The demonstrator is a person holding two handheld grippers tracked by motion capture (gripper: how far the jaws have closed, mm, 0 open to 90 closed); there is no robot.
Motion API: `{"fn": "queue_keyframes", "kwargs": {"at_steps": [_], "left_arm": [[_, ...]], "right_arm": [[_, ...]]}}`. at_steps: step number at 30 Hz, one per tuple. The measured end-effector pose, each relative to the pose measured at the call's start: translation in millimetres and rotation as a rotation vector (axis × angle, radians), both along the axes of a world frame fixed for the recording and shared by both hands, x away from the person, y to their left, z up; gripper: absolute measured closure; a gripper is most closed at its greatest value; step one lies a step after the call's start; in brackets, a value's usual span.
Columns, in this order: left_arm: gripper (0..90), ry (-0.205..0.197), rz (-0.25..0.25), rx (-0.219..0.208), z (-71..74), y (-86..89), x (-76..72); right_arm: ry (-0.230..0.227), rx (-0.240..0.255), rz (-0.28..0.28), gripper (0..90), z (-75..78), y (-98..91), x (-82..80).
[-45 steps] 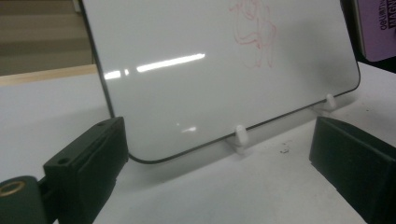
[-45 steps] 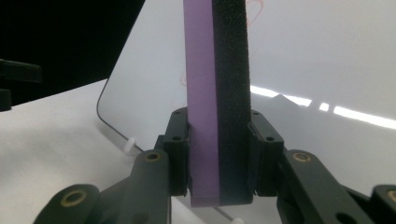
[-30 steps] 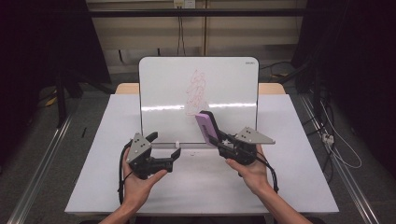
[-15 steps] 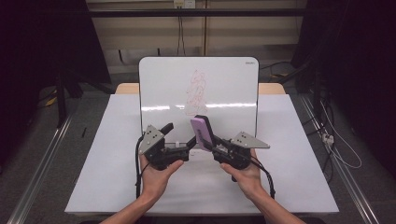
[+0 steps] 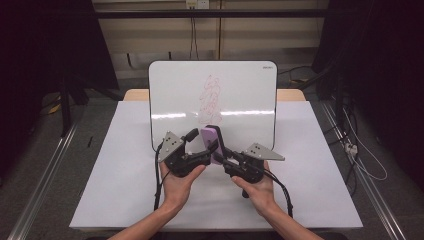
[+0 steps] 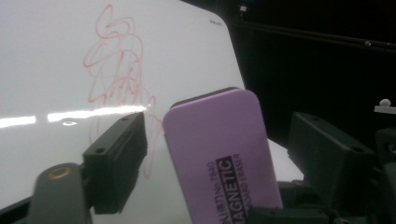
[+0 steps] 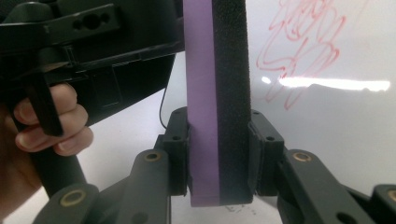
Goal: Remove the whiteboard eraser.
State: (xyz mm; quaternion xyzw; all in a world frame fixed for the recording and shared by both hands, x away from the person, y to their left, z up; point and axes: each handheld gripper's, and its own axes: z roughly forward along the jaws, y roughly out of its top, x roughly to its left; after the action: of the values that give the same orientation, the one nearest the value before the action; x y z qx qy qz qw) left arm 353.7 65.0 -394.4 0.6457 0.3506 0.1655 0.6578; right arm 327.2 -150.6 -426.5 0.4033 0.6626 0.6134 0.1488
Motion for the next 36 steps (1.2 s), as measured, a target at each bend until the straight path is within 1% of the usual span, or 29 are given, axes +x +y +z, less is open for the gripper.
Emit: {"fn": "queue_keyframes", "kwargs": {"at_steps": [1, 3, 5, 6, 8, 10, 11, 14, 16, 17, 18, 19, 23, 25, 26, 28, 30, 32, 33, 34, 35, 36], "left_arm": [[25.7, -0.003, -0.004, 0.005, -0.7, -0.1, 0.7], [30.1, 0.000, 0.011, 0.008, -2.3, -0.4, 1.4], [31.9, 0.017, 0.012, -0.020, -4.2, -1.1, 2.5], [33.4, 0.023, 0.013, -0.028, -4.6, -1.3, 3.0], [35.8, 0.025, 0.019, -0.027, -5.3, -3.2, 3.7], [36.2, 0.029, 0.026, -0.051, -6.4, -4.7, 3.7], [36.9, 0.035, 0.026, -0.053, -6.5, -5.5, 3.3], [37.2, 0.028, 0.040, -0.063, -8.4, -8.5, 2.5], [36.9, 0.049, 0.041, -0.077, -11.0, -9.6, 2.5], [36.9, 0.054, 0.043, -0.085, -11.9, -10.5, 2.5], [37.2, 0.056, 0.045, -0.086, -12.0, -10.2, 2.2], [37.7, 0.058, 0.043, -0.085, -11.7, -10.1, 2.3], [39.2, 0.085, 0.021, -0.085, -11.3, -9.9, 5.3], [40.5, 0.097, 0.009, -0.104, -10.5, -11.2, 5.8], [40.8, 0.089, -0.001, -0.089, -9.7, -10.6, 6.0], [41.0, 0.081, -0.016, -0.085, -7.5, -9.7, 6.3], [41.1, 0.083, -0.013, -0.094, -6.2, -8.6, 7.3], [41.1, 0.087, -0.020, -0.087, -6.3, -6.4, 8.9], [41.1, 0.087, -0.021, -0.086, -6.2, -5.6, 9.5], [41.1, 0.089, -0.022, -0.090, -5.9, -5.2, 9.6], [41.1, 0.089, -0.024, -0.088, -5.3, -4.5, 10.0], [41.1, 0.083, -0.021, -0.084, -4.5, -4.2, 10.0]], "right_arm": [[0.012, 0.009, -0.006, 65.3, -0.5, 0.5, 0.1], [0.010, 0.013, -0.009, 65.2, -0.5, 0.8, -0.2], [0.008, 0.022, -0.010, 65.2, 0.0, 0.6, -0.4], [0.010, 0.023, -0.008, 65.3, -0.2, 0.6, -0.1], [0.015, 0.028, -0.013, 65.2, -1.1, 1.1, 0.4], [0.020, 0.037, -0.018, 65.3, -1.6, 1.2, 0.3], [0.017, 0.038, -0.020, 65.3, -1.8, 0.9, 0.4], [0.008, 0.035, -0.030, 65.2, -2.2, 0.5, -0.3], [0.010, 0.041, -0.037, 65.2, -2.3, 1.0, -0.4], [0.007, 0.035, -0.035, 65.2, -2.7, 1.0, -0.2], [0.010, 0.039, -0.039, 65.2, -3.1, 1.1, -0.2], [0.013, 0.042, -0.035, 65.2, -3.4, 1.4, -0.4], [0.010, 0.037, -0.036, 65.0, -5.2, 0.7, 0.4], [0.012, 0.036, -0.038, 64.5, -5.3, 0.9, 1.0], [0.008, 0.026, -0.035, 63.9, -5.1, 0.7, 1.0], [-0.009, 0.016, -0.028, 61.6, -4.1, 0.4, 0.6], [-0.009, 0.002, -0.019, 58.2, -3.5, 0.0, 0.1], [-0.012, -0.008, -0.006, 54.8, -3.9, 0.2, 0.1], [-0.015, -0.018, -0.008, 52.3, -3.9, 0.6, -0.4], [-0.011, -0.021, -0.010, 45.8, -3.9, 0.9, -0.7], [0.001, -0.024, -0.006, 41.3, -4.0, 0.8, -0.9], [0.016, -0.019, -0.010, 41.0, -3.9, 0.6, -1.1]]}}
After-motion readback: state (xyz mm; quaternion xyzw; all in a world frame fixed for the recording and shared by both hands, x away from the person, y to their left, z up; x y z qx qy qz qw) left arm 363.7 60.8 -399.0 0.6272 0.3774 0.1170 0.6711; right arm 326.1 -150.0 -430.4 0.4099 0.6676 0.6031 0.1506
